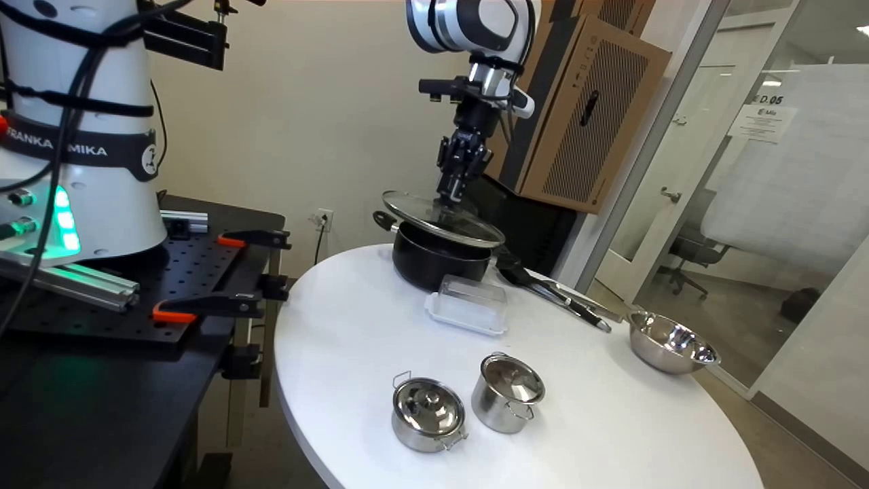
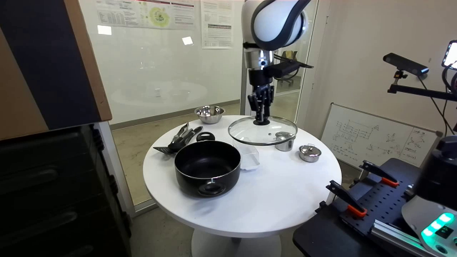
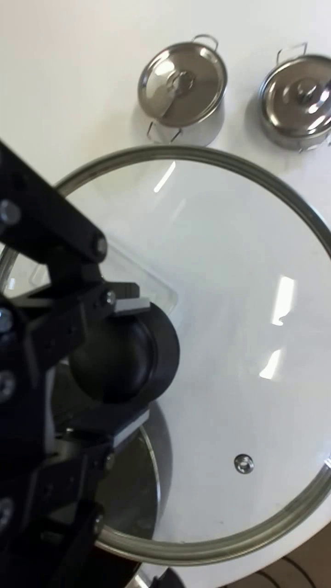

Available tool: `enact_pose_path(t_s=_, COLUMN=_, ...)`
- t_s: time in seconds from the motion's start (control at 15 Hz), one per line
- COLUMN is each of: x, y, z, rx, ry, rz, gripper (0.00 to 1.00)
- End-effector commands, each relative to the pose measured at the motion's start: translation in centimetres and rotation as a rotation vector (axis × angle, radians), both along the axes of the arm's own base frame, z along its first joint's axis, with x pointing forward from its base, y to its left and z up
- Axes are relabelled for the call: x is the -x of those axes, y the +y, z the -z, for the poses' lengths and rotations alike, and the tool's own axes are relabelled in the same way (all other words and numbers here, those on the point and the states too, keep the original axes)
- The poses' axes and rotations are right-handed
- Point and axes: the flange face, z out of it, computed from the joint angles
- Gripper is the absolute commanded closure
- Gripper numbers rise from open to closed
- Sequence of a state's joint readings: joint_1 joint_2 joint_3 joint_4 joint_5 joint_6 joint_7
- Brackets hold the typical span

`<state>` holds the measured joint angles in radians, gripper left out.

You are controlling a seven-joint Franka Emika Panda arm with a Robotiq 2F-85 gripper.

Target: Take the lid off the pot and put it on the table

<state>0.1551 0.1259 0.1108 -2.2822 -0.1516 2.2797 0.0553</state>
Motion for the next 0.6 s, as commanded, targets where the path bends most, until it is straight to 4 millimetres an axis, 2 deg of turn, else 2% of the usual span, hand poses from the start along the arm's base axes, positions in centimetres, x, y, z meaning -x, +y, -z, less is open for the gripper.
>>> enact_pose_path(t_s=0.0, x=0.3, y=-1.9, z=0.0, rx=0.003, ry=0.011, rz=0.001, gripper=0.51)
enact_pose_path(t_s=0.13, x=0.8, y=-3.5, z=0.0, rx=0.004, ry=0.019, rz=0.001, gripper=0.51)
enact_pose_path(t_s=0.33, x=1.0, y=-2.9, z=-0.1, rx=0.003, ry=0.018, rz=-0.013, gripper=0.51)
enact_pose_path(t_s=0.4, x=1.0, y=-2.8, z=-0.1, rx=0.003, ry=0.018, rz=-0.015, gripper=0.76)
enact_pose_path(t_s=0.53, x=2.3, y=-1.7, z=1.1, rx=0.015, ry=0.009, rz=-0.029, gripper=0.76)
